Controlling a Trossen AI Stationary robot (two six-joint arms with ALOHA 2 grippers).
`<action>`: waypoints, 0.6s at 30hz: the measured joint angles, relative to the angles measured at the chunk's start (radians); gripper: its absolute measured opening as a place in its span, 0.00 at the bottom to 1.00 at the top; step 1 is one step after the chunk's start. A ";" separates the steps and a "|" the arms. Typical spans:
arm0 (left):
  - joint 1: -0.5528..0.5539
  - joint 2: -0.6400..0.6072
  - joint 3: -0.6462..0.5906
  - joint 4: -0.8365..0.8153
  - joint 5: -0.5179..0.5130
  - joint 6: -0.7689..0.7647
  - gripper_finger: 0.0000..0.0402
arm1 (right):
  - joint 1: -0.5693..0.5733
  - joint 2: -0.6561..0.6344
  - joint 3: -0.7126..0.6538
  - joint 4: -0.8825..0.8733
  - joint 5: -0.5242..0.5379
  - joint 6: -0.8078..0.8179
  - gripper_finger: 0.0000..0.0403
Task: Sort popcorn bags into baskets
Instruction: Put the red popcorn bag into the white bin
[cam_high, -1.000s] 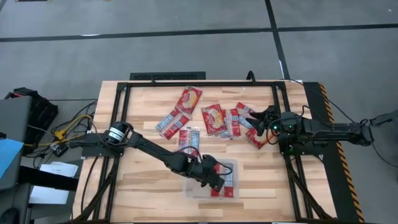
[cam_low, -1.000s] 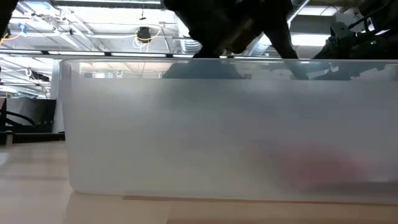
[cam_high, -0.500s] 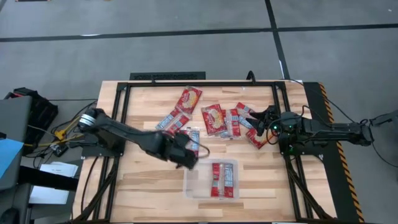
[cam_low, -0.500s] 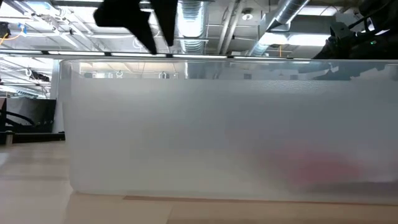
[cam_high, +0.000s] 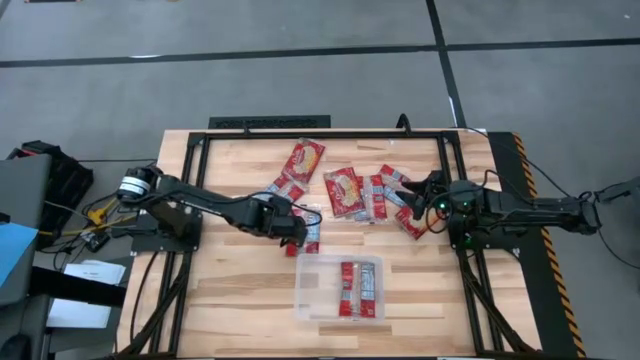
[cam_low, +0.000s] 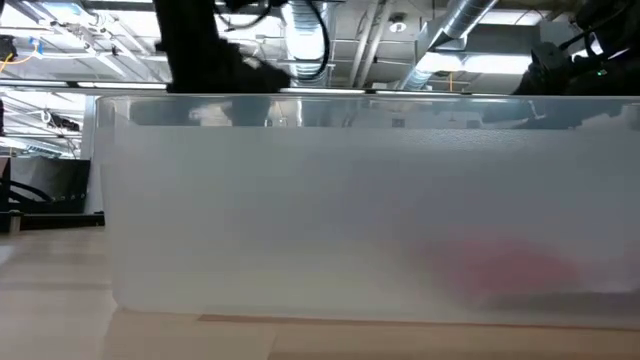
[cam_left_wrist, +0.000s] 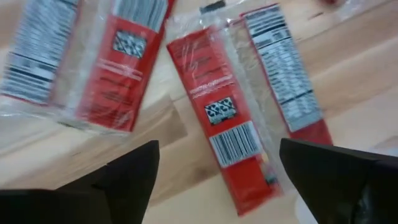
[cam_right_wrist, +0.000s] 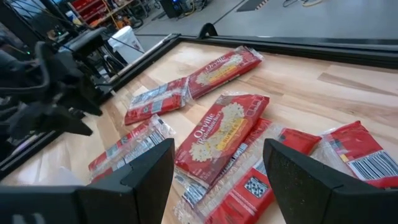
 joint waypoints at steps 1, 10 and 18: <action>0.009 0.000 -0.027 0.039 0.012 -0.001 0.80 | 0.000 0.000 0.000 -0.005 0.000 0.000 0.67; 0.083 0.001 -0.247 0.375 0.083 -0.029 0.80 | -0.001 0.000 0.000 -0.008 0.003 -0.003 0.67; 0.118 0.002 -0.357 0.602 0.126 -0.028 0.80 | -0.002 0.000 0.000 -0.008 0.005 -0.003 0.67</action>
